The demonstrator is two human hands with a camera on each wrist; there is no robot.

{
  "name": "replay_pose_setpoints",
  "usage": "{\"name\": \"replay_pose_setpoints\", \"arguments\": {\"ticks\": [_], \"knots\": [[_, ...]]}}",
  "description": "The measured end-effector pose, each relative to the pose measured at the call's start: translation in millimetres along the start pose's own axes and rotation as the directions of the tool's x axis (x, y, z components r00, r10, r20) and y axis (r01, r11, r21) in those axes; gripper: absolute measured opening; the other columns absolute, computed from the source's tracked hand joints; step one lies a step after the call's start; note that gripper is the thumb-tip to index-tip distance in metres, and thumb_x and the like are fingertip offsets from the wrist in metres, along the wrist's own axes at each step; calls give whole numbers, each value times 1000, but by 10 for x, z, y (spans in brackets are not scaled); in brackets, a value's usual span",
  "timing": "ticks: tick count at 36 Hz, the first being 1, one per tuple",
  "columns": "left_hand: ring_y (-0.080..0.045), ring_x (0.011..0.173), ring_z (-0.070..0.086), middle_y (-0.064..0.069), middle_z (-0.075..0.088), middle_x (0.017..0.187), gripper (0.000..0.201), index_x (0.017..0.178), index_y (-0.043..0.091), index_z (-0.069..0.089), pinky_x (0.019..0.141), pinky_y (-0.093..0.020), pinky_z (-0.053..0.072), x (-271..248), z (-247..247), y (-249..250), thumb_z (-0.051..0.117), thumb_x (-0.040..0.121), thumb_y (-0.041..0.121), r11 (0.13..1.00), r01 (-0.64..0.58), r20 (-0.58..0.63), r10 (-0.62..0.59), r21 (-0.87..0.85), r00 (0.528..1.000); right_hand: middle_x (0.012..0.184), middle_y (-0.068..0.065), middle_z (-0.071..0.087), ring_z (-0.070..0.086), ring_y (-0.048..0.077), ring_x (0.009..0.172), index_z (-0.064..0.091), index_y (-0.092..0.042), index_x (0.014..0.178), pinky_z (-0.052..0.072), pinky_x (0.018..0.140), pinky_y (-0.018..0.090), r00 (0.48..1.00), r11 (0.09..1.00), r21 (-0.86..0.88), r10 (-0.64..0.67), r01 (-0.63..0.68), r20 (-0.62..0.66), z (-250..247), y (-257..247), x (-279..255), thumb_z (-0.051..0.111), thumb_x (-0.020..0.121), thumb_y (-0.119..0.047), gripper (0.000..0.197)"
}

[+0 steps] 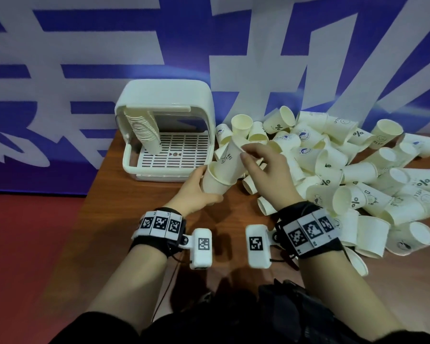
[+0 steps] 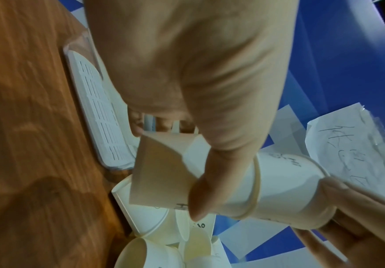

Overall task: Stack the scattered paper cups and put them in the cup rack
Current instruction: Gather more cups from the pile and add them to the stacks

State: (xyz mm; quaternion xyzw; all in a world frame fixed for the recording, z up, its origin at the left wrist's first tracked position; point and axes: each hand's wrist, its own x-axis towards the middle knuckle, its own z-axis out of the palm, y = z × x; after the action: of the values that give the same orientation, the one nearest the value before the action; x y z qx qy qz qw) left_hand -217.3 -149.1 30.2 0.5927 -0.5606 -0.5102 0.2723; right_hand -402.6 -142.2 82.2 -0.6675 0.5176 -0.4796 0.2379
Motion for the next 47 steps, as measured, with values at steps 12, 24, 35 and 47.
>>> {"name": "replay_pose_setpoints", "arguments": {"ticks": [12,24,35,47], "knots": [[-6,102,56,4,56,122,77,135,29,39,63,-10,49,-33,45,76,81,73,9,987,-73,17,76,-146,997,96,1,69,51,-4,88,70,-4,103,37,77,3,974,999,-19,-21,26,227,99,-21,-59,61,90,-9,17],[-2,99,58,10,58,115,71,130,31,43,71,-13,51,8,-201,-12,80,73,9,979,-97,-64,86,-181,994,103,3,70,59,8,97,69,-10,113,42,89,16,909,996,-54,-45,74,414,402,5,59,59,92,-16,24],[-6,107,57,3,57,124,79,141,19,37,80,-11,48,146,-698,-160,77,76,1,967,-113,-96,93,-226,991,108,6,69,56,9,96,66,-11,117,37,84,18,867,991,-101,-22,83,497,890,-163,325,60,89,-12,28],[-10,106,60,7,66,109,18,104,29,64,97,-32,47,299,-1509,-211,59,93,15,940,-171,-369,53,-296,928,97,11,70,63,29,93,70,-5,103,44,85,31,895,968,-134,-137,212,424,1584,-245,674,60,86,-4,20]]}}
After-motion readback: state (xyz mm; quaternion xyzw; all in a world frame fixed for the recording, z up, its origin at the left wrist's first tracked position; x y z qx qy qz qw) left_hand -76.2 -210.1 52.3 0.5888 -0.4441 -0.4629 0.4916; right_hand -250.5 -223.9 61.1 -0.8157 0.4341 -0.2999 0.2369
